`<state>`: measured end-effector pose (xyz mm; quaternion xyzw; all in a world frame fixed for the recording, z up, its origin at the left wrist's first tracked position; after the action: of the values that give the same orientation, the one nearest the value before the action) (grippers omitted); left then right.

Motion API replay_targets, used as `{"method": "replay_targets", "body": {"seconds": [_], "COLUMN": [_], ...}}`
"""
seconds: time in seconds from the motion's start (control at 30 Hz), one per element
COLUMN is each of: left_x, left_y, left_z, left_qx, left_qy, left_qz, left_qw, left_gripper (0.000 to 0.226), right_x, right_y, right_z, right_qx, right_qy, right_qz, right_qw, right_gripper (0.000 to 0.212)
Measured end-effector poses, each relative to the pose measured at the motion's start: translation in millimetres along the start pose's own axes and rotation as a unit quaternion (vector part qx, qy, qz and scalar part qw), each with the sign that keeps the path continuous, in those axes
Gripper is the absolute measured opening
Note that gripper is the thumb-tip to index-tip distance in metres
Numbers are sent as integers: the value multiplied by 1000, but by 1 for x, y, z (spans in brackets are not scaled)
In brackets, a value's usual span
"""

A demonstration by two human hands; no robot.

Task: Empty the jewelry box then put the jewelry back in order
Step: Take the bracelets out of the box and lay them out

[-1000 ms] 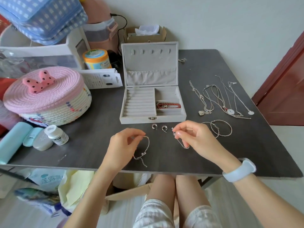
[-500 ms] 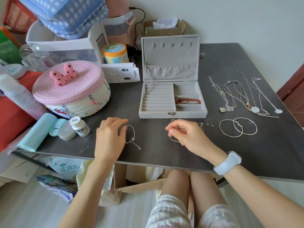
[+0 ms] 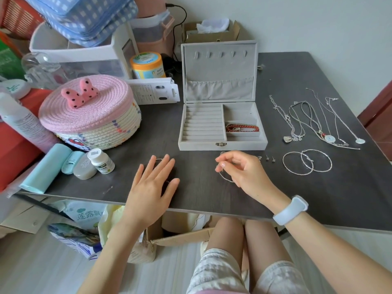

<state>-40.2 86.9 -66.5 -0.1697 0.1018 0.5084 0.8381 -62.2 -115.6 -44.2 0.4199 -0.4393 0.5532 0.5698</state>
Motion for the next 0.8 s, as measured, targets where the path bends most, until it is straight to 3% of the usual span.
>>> {"method": "replay_targets", "body": {"seconds": [0.1, 0.13, 0.23, 0.33, 0.4, 0.53, 0.63, 0.8], "left_x": [-16, -23, -53, -71, -76, -77, -76, -84], "left_y": [3, 4, 0, -9, -12, -14, -15, -18], "left_z": [20, 23, 16, -1, -10, -16, -18, -20], "left_qx": [-143, -156, -95, -14, 24, 23, 22, 58], "left_qy": [122, 173, 325, 408, 476, 570, 570, 529], "left_qz": [46, 72, 95, 95, 116, 161, 171, 148], "left_qw": [981, 970, 936, 908, 871, 805, 803, 833], "left_gripper": [39, 32, 31, 51, 59, 52, 42, 12], "right_x": [3, 5, 15, 27, 28, 20, 13, 11], "right_y": [2, 3, 7, 10, 12, 14, 15, 17], "right_z": [-1, -2, -6, -5, 0, 10, 13, 10], "right_qx": [15, 26, 59, 88, 85, 53, 44, 56], "right_qy": [-21, -34, -78, -127, -148, -156, -164, -166], "right_qz": [-8, -11, -10, 9, 7, -13, -20, -15], "right_qw": [1000, 999, 995, 988, 985, 986, 985, 985], "right_gripper": [21, 22, 22, 19, 19, 26, 26, 26]}}
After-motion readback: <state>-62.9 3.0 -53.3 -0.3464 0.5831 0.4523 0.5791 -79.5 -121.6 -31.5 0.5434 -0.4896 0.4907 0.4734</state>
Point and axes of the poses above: each hand's wrist, its own y-axis away from the middle knuckle, its own z-axis out of the back of the hand, x = y × z, the point moved 6 cm from there along -y, towards the middle knuckle, and after that the axes turned 1 degree about -z, right-handed, at the moved point
